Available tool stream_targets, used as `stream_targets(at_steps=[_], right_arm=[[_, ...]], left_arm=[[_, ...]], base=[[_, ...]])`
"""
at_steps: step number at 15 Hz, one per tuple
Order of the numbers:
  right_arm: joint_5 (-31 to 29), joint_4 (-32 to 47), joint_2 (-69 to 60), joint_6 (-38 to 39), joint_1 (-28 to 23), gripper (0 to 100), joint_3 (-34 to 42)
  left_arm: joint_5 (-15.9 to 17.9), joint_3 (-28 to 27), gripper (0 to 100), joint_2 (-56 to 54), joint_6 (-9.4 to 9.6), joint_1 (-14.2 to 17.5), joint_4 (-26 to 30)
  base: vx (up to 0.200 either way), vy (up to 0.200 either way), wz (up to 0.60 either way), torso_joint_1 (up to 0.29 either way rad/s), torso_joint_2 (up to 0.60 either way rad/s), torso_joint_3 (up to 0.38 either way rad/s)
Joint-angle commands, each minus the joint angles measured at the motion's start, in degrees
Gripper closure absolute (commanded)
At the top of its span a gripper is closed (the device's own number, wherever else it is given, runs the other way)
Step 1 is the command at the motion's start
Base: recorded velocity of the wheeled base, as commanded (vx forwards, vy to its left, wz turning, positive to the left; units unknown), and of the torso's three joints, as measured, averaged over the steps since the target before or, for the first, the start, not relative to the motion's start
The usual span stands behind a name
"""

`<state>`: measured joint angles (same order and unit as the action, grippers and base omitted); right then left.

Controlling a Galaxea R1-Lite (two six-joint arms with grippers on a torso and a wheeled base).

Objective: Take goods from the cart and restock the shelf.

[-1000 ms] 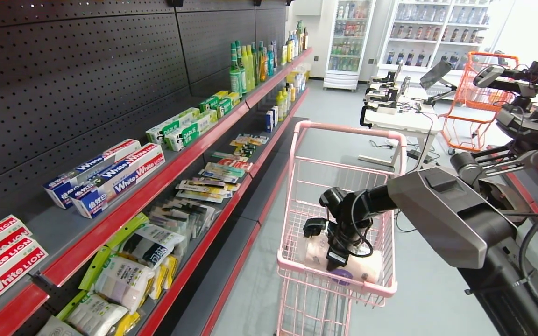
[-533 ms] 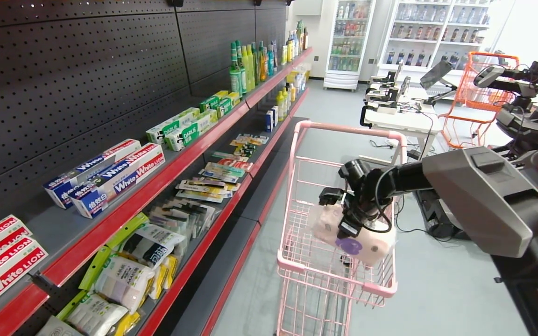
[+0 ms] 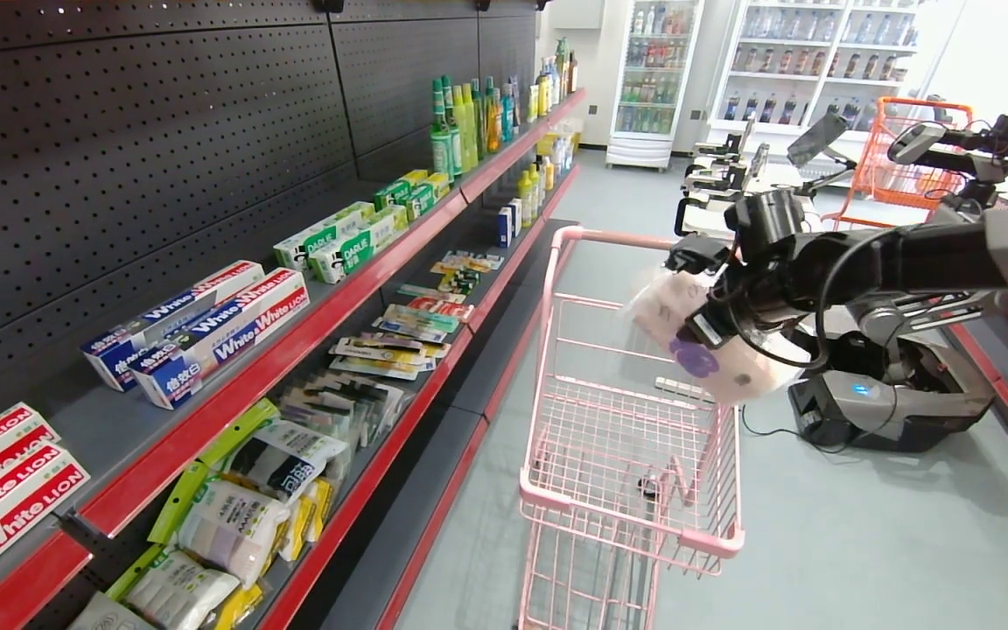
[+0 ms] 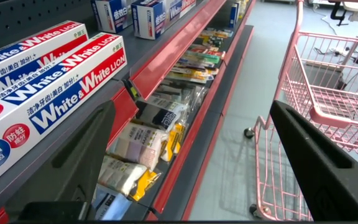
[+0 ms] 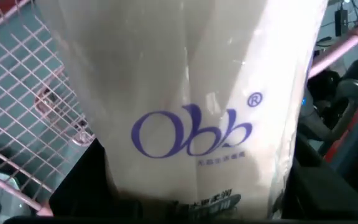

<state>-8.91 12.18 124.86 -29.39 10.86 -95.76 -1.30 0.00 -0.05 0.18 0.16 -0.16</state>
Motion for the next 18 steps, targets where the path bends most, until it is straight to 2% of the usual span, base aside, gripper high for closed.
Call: stream_targets(at_steps=[1, 4, 8, 11, 15, 16, 18], right_arm=[[-0.1, -0.7, -10.7, 5.6, 0.1, 100, 3.6], [-0.6, -0.8, -18.8, 11.9, 0.6, 100, 6.5], [-0.8, -1.0, -35.6, 17.1, -0.2, 100, 20.1], [-0.8, -1.1, -48.8, 17.4, -2.1, 100, 30.2], [-0.1, -1.0, -65.2, 16.9, -7.3, 100, 42.1], [1.4, -1.1, -70.9, 16.1, -9.4, 100, 46.9], [2.8, -1.0, -77.7, 12.5, -11.7, 100, 52.0]], left_arm=[[0.0, 0.0, 0, 0.0, -0.01, 0.0, 0.0], [0.0, 0.0, 0, 0.0, -0.01, 0.0, 0.0], [0.0, 0.0, 0, 0.0, -0.01, 0.0, 0.0], [0.0, 0.0, 0, 0.0, -0.01, 0.0, 0.0], [0.0, 0.0, 0, 0.0, -0.01, 0.0, 0.0], [0.0, 0.0, 0, 0.0, -0.01, 0.0, 0.0], [0.0, 0.0, 0, 0.0, -0.01, 0.0, 0.0]], base=[[0.000, 0.000, 0.00, 0.000, 0.00, 0.000], [0.000, 0.000, 0.00, 0.000, 0.00, 0.000], [0.000, 0.000, 0.00, 0.000, 0.00, 0.000], [0.000, 0.000, 0.00, 0.000, 0.00, 0.000], [0.000, 0.000, 0.00, 0.000, 0.00, 0.000], [0.000, 0.000, 0.00, 0.000, 0.00, 0.000], [0.000, 0.000, 0.00, 0.000, 0.00, 0.000]])
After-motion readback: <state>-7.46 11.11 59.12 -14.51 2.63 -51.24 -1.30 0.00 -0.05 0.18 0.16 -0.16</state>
